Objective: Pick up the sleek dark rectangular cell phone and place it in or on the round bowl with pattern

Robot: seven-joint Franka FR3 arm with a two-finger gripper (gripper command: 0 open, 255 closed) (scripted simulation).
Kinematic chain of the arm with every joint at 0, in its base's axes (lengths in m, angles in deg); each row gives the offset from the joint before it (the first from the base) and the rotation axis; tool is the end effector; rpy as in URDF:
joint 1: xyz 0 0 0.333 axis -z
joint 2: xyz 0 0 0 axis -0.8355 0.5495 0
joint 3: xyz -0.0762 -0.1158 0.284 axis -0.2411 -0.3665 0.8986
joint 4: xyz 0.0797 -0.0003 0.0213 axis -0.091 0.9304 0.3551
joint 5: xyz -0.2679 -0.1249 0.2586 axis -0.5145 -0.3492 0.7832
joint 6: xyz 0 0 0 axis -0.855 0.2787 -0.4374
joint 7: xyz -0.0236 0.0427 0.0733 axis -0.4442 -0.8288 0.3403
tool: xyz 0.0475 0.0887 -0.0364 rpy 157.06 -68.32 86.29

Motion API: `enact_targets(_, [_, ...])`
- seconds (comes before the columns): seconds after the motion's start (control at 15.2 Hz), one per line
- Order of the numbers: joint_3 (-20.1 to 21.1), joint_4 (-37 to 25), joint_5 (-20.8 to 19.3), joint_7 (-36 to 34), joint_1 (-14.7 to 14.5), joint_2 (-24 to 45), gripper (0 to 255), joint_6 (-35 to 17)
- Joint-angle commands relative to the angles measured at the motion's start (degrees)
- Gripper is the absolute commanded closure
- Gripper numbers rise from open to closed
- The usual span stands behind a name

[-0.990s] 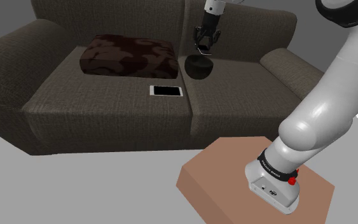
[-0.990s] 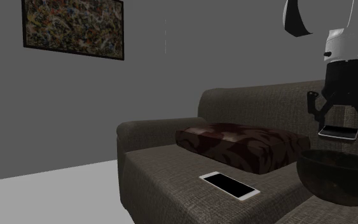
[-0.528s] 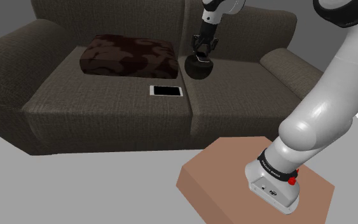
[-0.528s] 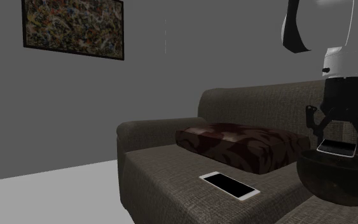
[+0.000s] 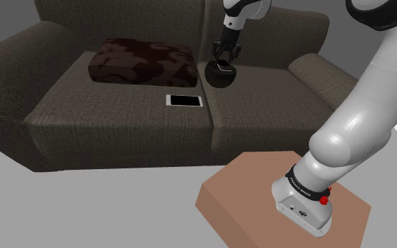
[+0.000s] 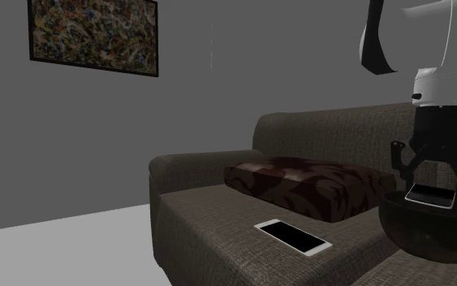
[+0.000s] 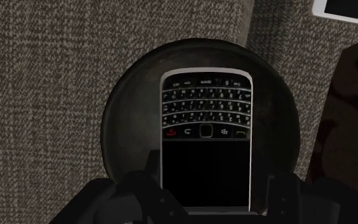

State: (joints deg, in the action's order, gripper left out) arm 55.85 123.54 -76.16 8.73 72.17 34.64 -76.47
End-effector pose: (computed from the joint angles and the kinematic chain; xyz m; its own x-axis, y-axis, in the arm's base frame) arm 0.5830 -0.1390 0.4380 0.9041 -0.4271 -0.0154 -0.4272 -0.9024 -0.0560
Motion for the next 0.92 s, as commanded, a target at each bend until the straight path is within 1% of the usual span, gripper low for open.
enact_targets(0.0, [0.0, 0.0, 0.0, 0.0, 0.0, 0.0, 255, 0.0])
enact_targets(0.07, [0.0, 0.0, 0.0, 0.0, 0.0, 0.0, 0, 0.0])
enact_targets(0.4, [0.0, 0.0, 0.0, 0.0, 0.0, 0.0, 0, 0.0])
enact_targets(0.66, [-0.1, -5.5, -0.1, -0.1, 0.2, -1.4, 0, 6.9])
enact_targets(0.86, [-0.1, -5.5, -0.1, -0.1, 0.2, -1.4, 0, 6.9])
